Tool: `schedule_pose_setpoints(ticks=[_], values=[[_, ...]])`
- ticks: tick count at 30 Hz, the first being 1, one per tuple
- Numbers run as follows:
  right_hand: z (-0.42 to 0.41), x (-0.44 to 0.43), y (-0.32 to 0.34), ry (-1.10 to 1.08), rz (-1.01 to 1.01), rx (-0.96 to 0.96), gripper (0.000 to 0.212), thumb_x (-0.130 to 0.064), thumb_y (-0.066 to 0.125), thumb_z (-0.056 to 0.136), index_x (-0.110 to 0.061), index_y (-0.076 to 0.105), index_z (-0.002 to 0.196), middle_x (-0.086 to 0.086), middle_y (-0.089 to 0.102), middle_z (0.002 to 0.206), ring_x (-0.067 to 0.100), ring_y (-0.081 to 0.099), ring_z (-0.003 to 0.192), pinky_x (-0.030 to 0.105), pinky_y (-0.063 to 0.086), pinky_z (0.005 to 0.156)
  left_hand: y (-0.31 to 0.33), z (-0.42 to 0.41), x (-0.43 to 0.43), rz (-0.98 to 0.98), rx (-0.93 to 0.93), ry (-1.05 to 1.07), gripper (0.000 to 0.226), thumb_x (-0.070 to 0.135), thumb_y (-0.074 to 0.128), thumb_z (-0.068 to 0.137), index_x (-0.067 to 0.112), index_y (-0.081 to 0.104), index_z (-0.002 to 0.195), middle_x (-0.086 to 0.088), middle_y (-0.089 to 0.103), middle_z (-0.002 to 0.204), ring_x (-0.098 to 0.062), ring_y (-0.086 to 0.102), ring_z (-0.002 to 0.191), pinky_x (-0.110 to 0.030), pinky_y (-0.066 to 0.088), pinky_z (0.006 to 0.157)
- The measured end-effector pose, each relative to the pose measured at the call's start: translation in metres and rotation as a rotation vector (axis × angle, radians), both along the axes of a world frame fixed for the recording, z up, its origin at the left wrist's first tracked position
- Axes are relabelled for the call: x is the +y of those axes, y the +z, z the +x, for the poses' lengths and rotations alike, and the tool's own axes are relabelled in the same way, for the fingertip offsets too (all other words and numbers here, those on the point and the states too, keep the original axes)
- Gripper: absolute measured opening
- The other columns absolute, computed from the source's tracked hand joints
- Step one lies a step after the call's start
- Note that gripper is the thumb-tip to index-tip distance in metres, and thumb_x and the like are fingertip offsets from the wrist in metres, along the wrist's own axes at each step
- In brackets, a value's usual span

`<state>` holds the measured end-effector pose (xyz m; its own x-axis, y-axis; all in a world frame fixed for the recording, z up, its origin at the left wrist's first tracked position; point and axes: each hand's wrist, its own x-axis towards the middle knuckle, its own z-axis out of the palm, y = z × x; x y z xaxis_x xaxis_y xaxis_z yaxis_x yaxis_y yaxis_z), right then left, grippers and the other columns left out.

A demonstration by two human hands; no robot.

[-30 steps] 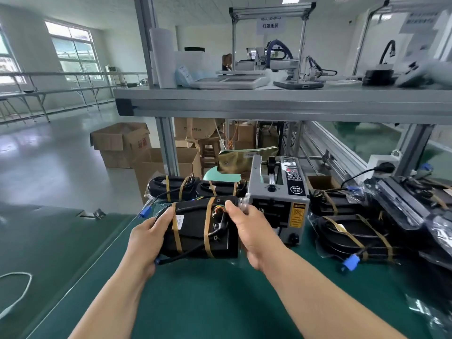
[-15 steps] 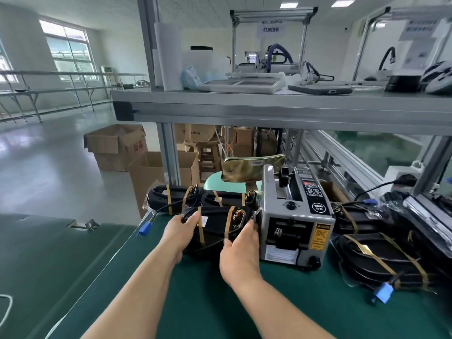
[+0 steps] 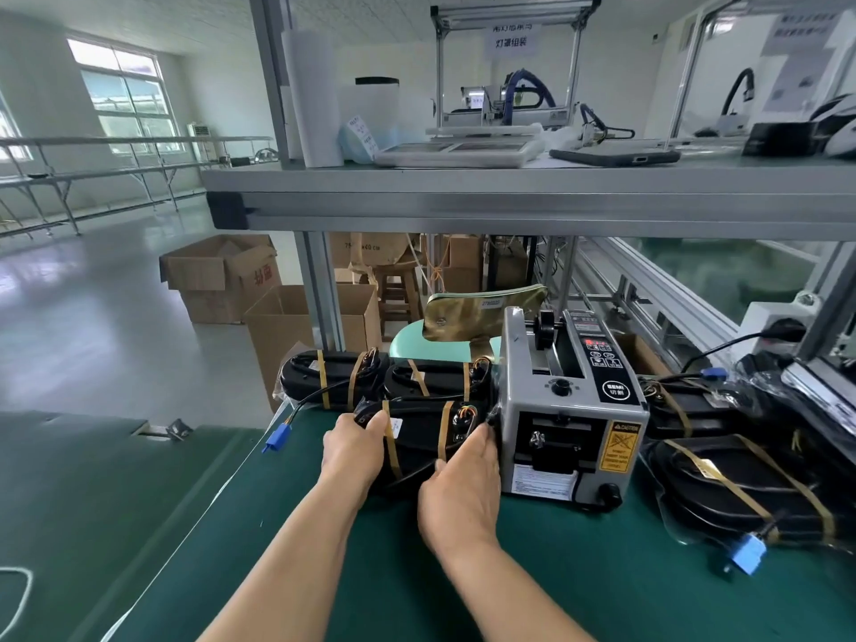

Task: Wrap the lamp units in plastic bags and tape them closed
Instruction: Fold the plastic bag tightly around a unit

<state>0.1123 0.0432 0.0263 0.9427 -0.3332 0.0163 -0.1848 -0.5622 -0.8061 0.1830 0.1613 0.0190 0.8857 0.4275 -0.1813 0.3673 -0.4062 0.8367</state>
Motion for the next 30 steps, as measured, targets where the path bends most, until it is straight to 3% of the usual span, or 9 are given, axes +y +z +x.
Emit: schedule_pose_setpoints(ticks=[2,6,9,13,16,20,24,26,30], values=[[-0.002,0.001,-0.002,0.000,-0.021,0.003,0.075,-0.003,0.047,0.098,-0.004,0.001,0.158,0.011,0.011,0.167,0.022,0.013,0.154,0.029,0.012,0.124,0.000,-0.001,-0.003,0.030,0.021,0.015,0.051,0.047,0.046,0.098,0.011,0.050,0.134,-0.014,0.053,0.131,-0.034,0.056,0.108,-0.039,0.046,0.085],[-0.005,0.000,-0.003,0.026,-0.047,-0.034,0.072,0.000,0.039,0.100,-0.004,-0.004,0.158,0.011,0.001,0.168,0.021,0.003,0.155,0.029,0.004,0.124,0.004,-0.003,-0.011,0.183,0.127,0.057,0.055,0.049,0.042,0.100,0.011,0.046,0.139,-0.014,0.039,0.145,-0.035,0.040,0.132,-0.049,0.036,0.107],[-0.008,0.000,0.001,0.081,-0.143,-0.106,0.067,0.003,0.030,0.102,-0.004,-0.005,0.158,0.010,-0.014,0.167,0.021,-0.006,0.155,0.030,-0.002,0.123,0.009,-0.005,-0.015,0.264,0.133,0.064,0.051,0.048,0.042,0.100,0.014,0.048,0.138,-0.011,0.036,0.146,-0.031,0.033,0.135,-0.048,0.029,0.108],[-0.007,-0.004,0.015,0.162,-0.160,-0.070,0.062,0.003,0.027,0.102,-0.002,0.002,0.158,0.007,-0.013,0.168,0.019,-0.002,0.155,0.028,0.004,0.123,0.012,-0.008,-0.021,0.343,0.132,0.048,0.048,0.041,0.039,0.101,0.014,0.049,0.139,-0.010,0.038,0.146,-0.030,0.034,0.135,-0.047,0.030,0.107],[-0.012,-0.013,0.030,0.233,-0.173,-0.002,0.067,0.005,0.040,0.098,-0.002,0.009,0.158,0.008,-0.010,0.168,0.021,0.003,0.156,0.031,0.014,0.125,0.019,-0.015,-0.026,0.362,0.121,0.065,0.049,0.040,0.039,0.102,0.014,0.045,0.144,-0.010,0.036,0.150,-0.030,0.032,0.138,-0.047,0.029,0.110],[-0.034,-0.030,0.052,0.321,-0.149,-0.028,0.050,-0.005,0.056,0.094,-0.005,0.041,0.142,0.006,0.017,0.165,0.023,0.023,0.151,0.036,0.032,0.117,0.043,-0.041,-0.043,0.321,-0.103,0.042,0.056,0.042,0.046,0.101,0.018,0.037,0.150,-0.008,0.031,0.156,-0.030,0.028,0.143,-0.049,0.024,0.114],[-0.067,-0.064,0.068,0.270,-0.054,-0.198,0.026,-0.015,0.057,0.095,-0.012,0.059,0.121,0.001,0.055,0.131,0.022,0.053,0.123,0.030,0.044,0.099,0.070,-0.090,-0.083,0.232,-0.384,-0.061,0.052,0.040,0.052,0.099,0.017,0.046,0.145,-0.008,0.039,0.151,-0.030,0.035,0.138,-0.046,0.029,0.111],[-0.087,-0.087,0.076,0.233,0.013,-0.247,0.032,-0.017,0.057,0.095,-0.016,0.059,0.126,-0.003,0.058,0.131,0.016,0.054,0.121,0.023,0.041,0.099,0.079,-0.119,-0.108,0.142,-0.482,-0.133,0.045,0.036,0.055,0.098,0.018,0.052,0.139,-0.005,0.044,0.143,-0.025,0.044,0.130,-0.039,0.036,0.108],[-0.132,-0.136,0.086,0.176,0.111,-0.288,0.035,-0.025,0.055,0.093,-0.028,0.061,0.128,-0.011,0.063,0.128,0.010,0.057,0.119,0.029,0.047,0.102,0.086,-0.174,-0.161,-0.005,-0.575,-0.291,0.025,0.028,0.057,0.097,0.027,0.062,0.122,0.009,0.055,0.121,0.001,0.055,0.100,-0.012,0.038,0.081]])
